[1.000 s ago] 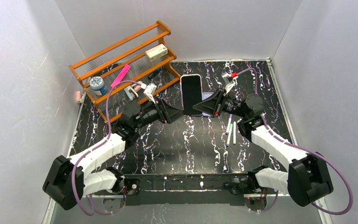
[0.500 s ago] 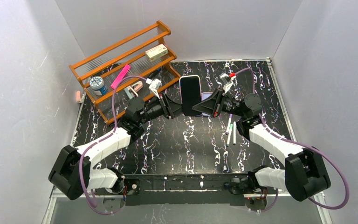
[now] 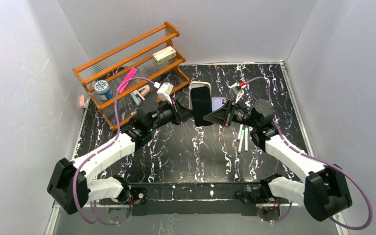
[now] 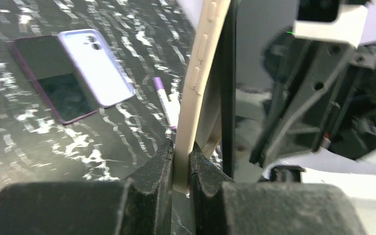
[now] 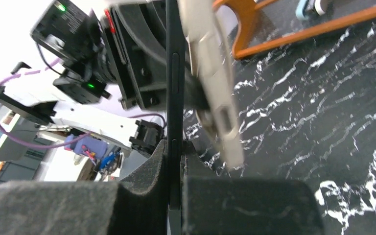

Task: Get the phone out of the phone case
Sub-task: Remove the phone case from the phone, then place the phone at the center of the board.

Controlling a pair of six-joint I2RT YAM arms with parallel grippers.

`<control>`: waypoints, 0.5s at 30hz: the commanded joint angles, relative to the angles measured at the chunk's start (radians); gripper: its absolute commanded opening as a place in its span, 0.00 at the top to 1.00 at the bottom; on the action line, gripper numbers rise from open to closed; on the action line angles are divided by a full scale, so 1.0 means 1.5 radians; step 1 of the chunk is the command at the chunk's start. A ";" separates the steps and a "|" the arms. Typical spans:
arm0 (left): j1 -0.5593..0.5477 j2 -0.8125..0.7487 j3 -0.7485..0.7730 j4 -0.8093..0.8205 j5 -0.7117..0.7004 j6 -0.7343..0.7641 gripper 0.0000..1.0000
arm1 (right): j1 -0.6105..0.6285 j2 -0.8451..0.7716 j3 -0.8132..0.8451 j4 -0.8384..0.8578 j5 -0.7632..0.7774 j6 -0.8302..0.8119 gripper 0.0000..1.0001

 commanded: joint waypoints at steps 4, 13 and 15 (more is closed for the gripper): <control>0.044 -0.038 0.063 -0.220 -0.337 0.032 1.00 | 0.004 -0.070 -0.061 -0.147 0.020 -0.079 0.99; 0.093 -0.042 0.077 -0.283 -0.300 0.019 1.00 | 0.004 -0.053 -0.138 -0.236 0.102 -0.092 0.99; 0.094 -0.048 0.079 -0.289 -0.286 0.028 1.00 | 0.004 -0.033 -0.151 -0.245 0.117 -0.085 0.99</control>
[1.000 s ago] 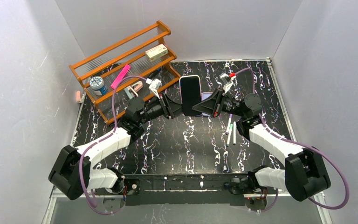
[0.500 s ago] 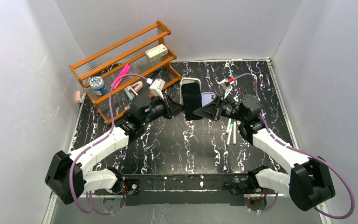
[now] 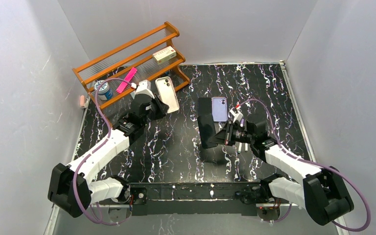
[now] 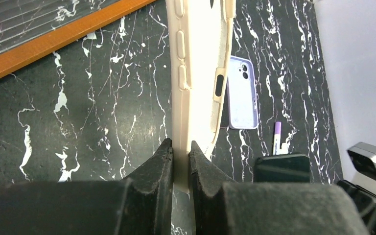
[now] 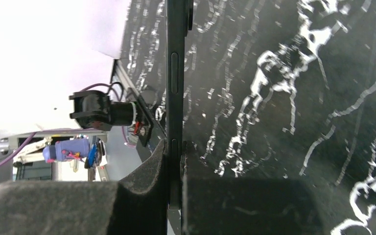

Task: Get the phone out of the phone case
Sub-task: Place the phone at the center of the board.

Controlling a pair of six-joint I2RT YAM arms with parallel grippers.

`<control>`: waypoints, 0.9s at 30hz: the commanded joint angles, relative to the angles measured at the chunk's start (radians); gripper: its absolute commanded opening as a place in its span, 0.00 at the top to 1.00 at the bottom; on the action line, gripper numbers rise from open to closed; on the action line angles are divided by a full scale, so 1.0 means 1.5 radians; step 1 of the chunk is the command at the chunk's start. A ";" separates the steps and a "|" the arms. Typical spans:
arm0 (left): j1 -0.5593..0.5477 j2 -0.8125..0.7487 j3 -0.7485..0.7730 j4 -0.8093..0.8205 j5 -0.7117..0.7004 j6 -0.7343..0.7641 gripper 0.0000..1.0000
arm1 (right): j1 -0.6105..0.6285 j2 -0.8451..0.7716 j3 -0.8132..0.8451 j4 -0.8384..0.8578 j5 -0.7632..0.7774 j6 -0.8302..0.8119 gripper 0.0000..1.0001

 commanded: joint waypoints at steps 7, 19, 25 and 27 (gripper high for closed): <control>0.002 -0.042 0.035 -0.025 0.049 0.030 1.00 | 0.006 0.114 -0.056 0.081 0.055 0.045 0.99; 0.002 -0.060 0.023 -0.001 0.092 0.022 1.00 | 0.008 0.294 -0.031 0.231 0.057 0.117 0.87; 0.003 -0.064 0.021 0.011 0.132 0.015 1.00 | 0.009 0.337 -0.026 0.261 0.110 0.158 0.78; 0.003 -0.065 0.020 0.012 0.140 0.013 1.00 | 0.008 0.339 -0.026 0.246 0.127 0.161 0.71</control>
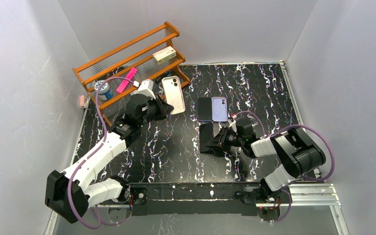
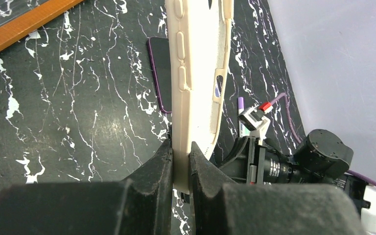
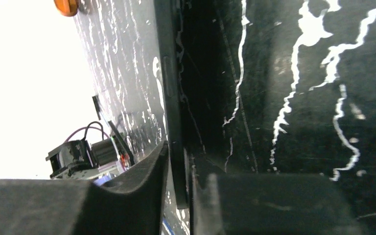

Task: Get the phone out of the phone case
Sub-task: Place the phone at the center of the board.

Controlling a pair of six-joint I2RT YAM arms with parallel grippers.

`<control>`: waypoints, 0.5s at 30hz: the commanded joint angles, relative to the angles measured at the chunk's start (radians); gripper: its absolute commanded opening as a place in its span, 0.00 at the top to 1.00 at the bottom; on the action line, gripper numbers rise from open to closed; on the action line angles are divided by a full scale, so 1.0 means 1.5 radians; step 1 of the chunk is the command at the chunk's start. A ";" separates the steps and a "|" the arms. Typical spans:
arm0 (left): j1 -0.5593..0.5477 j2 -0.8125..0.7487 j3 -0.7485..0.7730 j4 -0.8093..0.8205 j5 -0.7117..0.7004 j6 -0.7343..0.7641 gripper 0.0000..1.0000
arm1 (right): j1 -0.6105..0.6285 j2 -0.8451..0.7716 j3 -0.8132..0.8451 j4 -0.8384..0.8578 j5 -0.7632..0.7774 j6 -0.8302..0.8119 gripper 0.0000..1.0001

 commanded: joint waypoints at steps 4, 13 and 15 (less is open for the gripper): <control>0.003 -0.027 0.012 0.025 0.031 -0.005 1.00 | 0.002 0.011 0.028 -0.021 0.042 0.002 0.55; 0.003 -0.013 0.007 0.055 0.083 -0.030 1.00 | 0.001 -0.071 0.024 -0.215 0.116 -0.109 0.17; 0.002 -0.009 0.001 0.068 0.100 -0.041 1.00 | 0.001 -0.104 0.025 -0.266 0.139 -0.137 0.13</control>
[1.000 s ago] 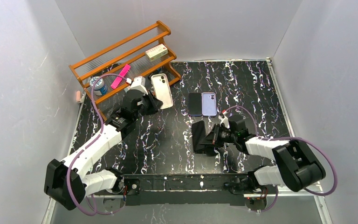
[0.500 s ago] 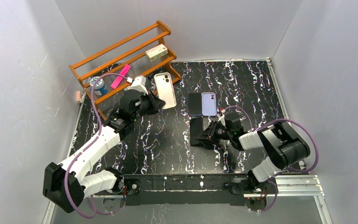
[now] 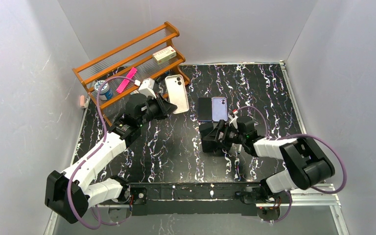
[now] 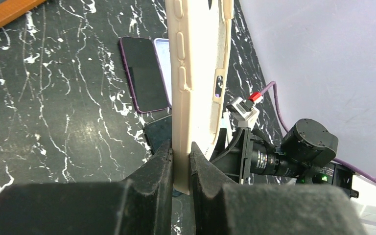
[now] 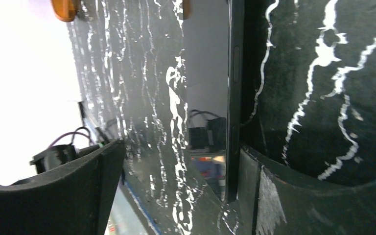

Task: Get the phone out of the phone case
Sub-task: Place the phone at the center of the board, then place the phone case at the center of the board.

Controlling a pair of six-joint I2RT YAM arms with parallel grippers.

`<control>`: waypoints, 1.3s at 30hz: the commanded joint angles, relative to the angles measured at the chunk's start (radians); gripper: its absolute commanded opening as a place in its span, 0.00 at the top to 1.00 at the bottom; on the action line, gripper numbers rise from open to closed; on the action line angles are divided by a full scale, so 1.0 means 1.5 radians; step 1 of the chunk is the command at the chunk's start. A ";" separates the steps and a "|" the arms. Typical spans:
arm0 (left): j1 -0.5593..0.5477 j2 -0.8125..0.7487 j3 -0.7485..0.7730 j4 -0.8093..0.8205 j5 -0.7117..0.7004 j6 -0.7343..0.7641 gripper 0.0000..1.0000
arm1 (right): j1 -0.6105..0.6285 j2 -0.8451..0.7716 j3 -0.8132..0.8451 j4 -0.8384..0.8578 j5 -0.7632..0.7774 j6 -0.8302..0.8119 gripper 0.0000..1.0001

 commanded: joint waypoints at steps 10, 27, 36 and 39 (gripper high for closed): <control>0.002 0.044 -0.035 0.122 0.140 -0.091 1.00 | 0.007 -0.084 0.035 -0.241 0.032 -0.165 0.07; -0.033 0.101 -0.055 0.166 0.170 -0.115 1.00 | 0.011 -0.305 0.085 -0.238 -0.019 -0.179 0.05; -0.084 0.121 -0.056 0.210 0.177 -0.142 1.00 | 0.011 -0.355 0.095 -0.107 -0.029 -0.111 0.06; -0.111 0.126 -0.062 0.229 0.179 -0.152 1.00 | 0.011 -0.328 0.110 -0.078 -0.025 -0.109 0.10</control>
